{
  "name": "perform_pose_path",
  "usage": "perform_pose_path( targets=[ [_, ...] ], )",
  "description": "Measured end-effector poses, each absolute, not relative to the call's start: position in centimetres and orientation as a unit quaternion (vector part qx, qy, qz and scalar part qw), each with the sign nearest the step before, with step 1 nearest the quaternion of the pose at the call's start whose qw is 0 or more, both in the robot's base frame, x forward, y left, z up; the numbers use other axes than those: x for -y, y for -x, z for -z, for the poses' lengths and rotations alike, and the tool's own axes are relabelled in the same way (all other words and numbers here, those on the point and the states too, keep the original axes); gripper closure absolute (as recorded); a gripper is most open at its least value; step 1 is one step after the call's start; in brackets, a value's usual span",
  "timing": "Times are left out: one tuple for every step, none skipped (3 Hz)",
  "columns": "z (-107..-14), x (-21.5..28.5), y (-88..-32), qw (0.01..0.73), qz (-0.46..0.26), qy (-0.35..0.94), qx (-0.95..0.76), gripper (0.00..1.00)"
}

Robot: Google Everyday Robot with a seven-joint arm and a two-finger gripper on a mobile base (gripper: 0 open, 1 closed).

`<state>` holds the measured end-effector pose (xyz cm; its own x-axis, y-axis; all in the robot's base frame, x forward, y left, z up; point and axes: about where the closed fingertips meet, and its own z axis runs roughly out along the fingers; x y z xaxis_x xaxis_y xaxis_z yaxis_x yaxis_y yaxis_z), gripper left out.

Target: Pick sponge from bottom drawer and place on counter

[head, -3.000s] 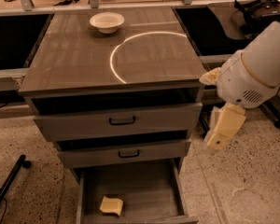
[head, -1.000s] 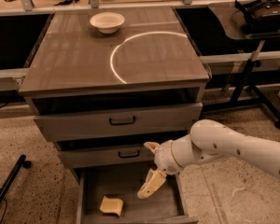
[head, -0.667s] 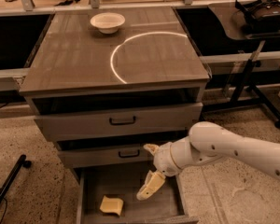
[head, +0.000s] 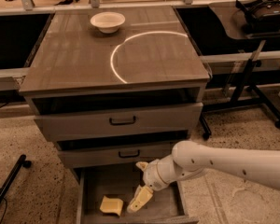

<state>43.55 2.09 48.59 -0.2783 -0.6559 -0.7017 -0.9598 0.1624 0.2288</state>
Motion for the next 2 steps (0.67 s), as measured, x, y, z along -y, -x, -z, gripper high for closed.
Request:
perform_pose_path(
  targets=[
    [-43.0,-4.1,-42.9,0.207,-0.330,0.546,-0.742,0.00],
    [-34.6,-8.1,-44.1,0.186,-0.321,0.558,-0.743,0.00]
  ],
)
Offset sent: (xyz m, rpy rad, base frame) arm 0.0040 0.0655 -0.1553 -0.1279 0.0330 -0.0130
